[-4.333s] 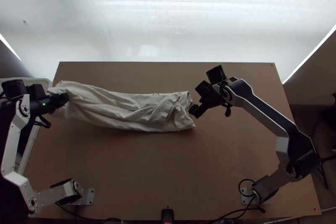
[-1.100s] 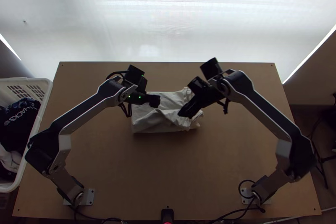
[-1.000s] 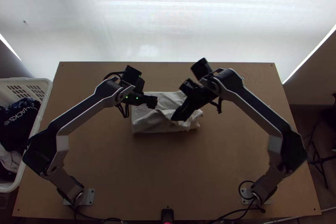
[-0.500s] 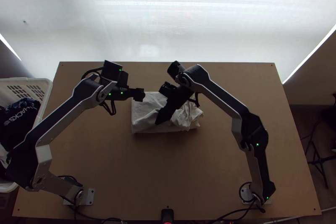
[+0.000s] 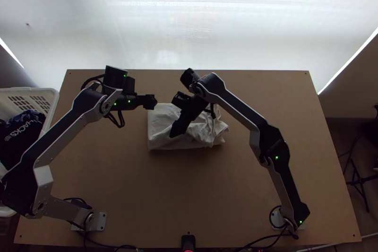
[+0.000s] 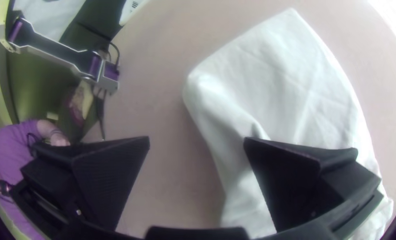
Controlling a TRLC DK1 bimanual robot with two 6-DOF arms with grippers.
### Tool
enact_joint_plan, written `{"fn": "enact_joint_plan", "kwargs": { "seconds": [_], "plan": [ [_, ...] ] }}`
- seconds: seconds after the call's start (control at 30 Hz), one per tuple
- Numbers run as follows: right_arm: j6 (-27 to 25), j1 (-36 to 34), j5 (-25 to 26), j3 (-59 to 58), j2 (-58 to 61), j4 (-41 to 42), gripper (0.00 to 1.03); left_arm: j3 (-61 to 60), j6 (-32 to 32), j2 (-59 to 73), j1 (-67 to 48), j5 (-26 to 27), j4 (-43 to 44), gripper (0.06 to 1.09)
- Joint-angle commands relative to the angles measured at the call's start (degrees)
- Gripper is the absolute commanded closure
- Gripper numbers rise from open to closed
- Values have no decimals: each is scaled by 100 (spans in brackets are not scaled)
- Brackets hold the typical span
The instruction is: Fold the t-shirt
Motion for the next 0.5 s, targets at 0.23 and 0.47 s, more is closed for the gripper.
{"fn": "enact_joint_plan", "kwargs": {
  "seconds": [0.23,0.47],
  "plan": [
    [-157,313,1727,-226,-432,818,4,-82,-12,3,156,53,85,10],
    [-201,242,1824,-762,-661,1046,4,-47,-48,47,156,88,120,10]
  ]
}}
